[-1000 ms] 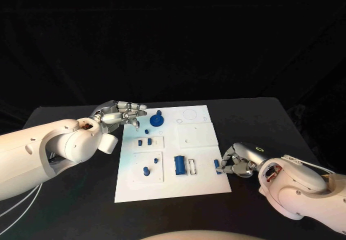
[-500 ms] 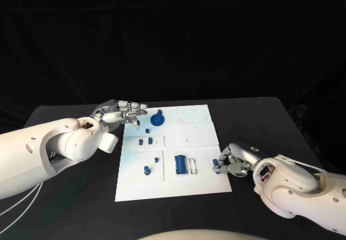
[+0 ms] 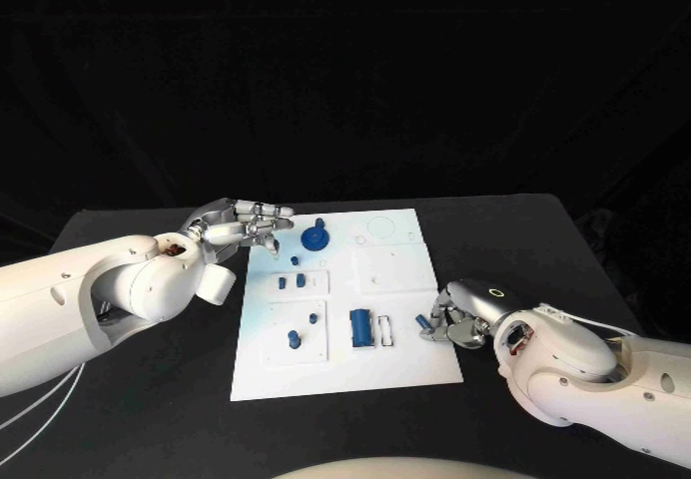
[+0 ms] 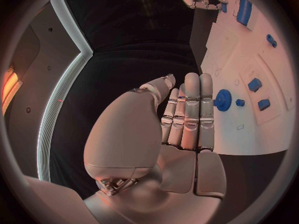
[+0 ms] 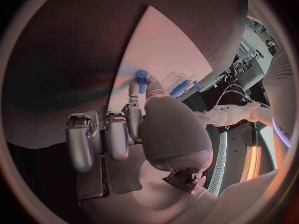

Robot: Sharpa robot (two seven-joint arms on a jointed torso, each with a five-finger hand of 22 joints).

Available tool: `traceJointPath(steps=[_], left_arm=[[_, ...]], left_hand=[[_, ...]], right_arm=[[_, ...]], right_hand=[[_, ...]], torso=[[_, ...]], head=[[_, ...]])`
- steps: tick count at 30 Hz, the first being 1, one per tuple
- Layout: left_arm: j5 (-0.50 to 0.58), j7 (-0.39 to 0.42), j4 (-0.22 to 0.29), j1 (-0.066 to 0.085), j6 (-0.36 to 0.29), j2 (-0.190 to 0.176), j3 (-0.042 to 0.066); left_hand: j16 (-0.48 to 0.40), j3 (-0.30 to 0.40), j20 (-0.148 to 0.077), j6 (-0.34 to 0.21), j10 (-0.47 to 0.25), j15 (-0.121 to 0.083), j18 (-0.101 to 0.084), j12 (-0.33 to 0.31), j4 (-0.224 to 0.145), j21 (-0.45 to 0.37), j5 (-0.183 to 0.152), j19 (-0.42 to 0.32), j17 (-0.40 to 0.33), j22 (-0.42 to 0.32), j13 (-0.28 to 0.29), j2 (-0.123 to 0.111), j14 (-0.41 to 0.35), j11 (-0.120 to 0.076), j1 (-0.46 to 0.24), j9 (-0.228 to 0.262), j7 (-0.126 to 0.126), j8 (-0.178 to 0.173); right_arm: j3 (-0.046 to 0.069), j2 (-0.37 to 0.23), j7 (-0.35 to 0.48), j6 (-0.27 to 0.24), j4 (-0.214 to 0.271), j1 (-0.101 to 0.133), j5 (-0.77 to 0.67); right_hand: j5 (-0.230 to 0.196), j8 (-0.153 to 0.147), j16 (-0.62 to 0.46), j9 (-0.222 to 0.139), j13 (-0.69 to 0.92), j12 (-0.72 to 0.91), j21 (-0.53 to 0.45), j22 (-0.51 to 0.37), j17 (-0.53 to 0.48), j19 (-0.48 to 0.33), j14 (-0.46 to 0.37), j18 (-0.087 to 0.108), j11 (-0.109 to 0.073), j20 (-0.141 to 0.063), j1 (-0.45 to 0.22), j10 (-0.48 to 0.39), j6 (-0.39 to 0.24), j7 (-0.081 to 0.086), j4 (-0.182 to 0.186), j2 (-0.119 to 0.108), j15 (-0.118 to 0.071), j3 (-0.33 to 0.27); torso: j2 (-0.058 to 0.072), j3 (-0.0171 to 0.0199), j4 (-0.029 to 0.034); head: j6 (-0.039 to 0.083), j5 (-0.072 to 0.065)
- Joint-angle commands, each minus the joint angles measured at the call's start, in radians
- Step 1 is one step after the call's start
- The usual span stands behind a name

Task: Assemble the parts on the task board

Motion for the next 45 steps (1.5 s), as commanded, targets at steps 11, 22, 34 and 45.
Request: traceJointPath(steps=[11,22,34,45], left_arm=[[0.005,0.001,0.006,0.001,0.020,-0.004,0.001],[0.005,0.001,0.008,0.001,0.020,-0.005,0.001],[0.005,0.002,0.009,0.001,0.019,-0.005,0.001],[0.005,0.004,0.013,0.001,0.018,-0.006,0.001]], left_hand=[[-0.004,-0.006,0.006,-0.005,-0.007,-0.001,0.014,0.002,-0.001,-0.006,-0.003,-0.002,-0.001,-0.001,0.001,0.008,-0.009,-0.002,-0.003,-0.001,0.001,0.002],[-0.004,-0.006,0.006,-0.005,-0.007,-0.001,0.014,0.002,-0.001,-0.006,-0.003,-0.002,-0.001,-0.001,0.001,0.008,-0.009,-0.002,-0.003,-0.001,0.001,0.002],[-0.004,-0.007,0.007,-0.006,-0.009,-0.001,0.014,0.004,0.000,-0.008,-0.003,-0.002,-0.002,-0.002,0.001,0.009,-0.009,-0.002,-0.003,-0.001,0.001,0.002],[-0.004,-0.007,0.007,-0.006,-0.009,-0.001,0.014,0.004,0.000,-0.008,-0.003,-0.002,-0.002,-0.002,0.001,0.009,-0.009,-0.002,-0.003,-0.001,0.001,0.002]], right_arm=[[-0.013,0.019,-0.079,0.165,-0.025,-0.020,-0.093],[-0.013,0.017,-0.090,0.091,-0.001,-0.021,-0.087],[-0.007,0.006,-0.058,-0.129,0.061,0.003,0.115],[-0.007,0.034,0.004,-0.173,0.069,0.009,0.267]], right_hand=[[0.003,-0.016,-0.007,-0.019,-0.116,-0.036,-0.002,0.261,0.138,0.103,0.077,-0.005,-0.001,0.002,0.045,-0.018,-0.010,0.006,-0.022,-0.009,0.002,0.024],[0.147,-0.021,-0.002,-0.027,-0.114,-0.036,0.005,0.263,0.147,0.106,0.080,-0.007,-0.008,-0.001,0.107,-0.017,0.001,-0.001,-0.045,-0.016,-0.003,0.125],[0.210,-0.014,0.002,-0.019,-0.110,-0.031,0.005,0.263,0.155,0.106,0.081,-0.007,-0.010,-0.005,0.073,-0.008,0.004,-0.003,-0.033,-0.065,-0.005,0.272],[0.206,-0.010,0.005,-0.015,-0.106,-0.027,0.005,0.263,0.159,0.106,0.082,-0.007,-0.009,-0.004,0.037,-0.003,0.003,-0.003,-0.021,-0.083,-0.004,0.306]], torso=[[0.000,0.0001,-0.0006],[0.000,0.0006,-0.0017],[0.000,0.0001,-0.0002],[0.000,0.0000,0.0012]], head=[[0.004,-0.002],[0.002,-0.001],[0.004,-0.002],[0.005,-0.002]])
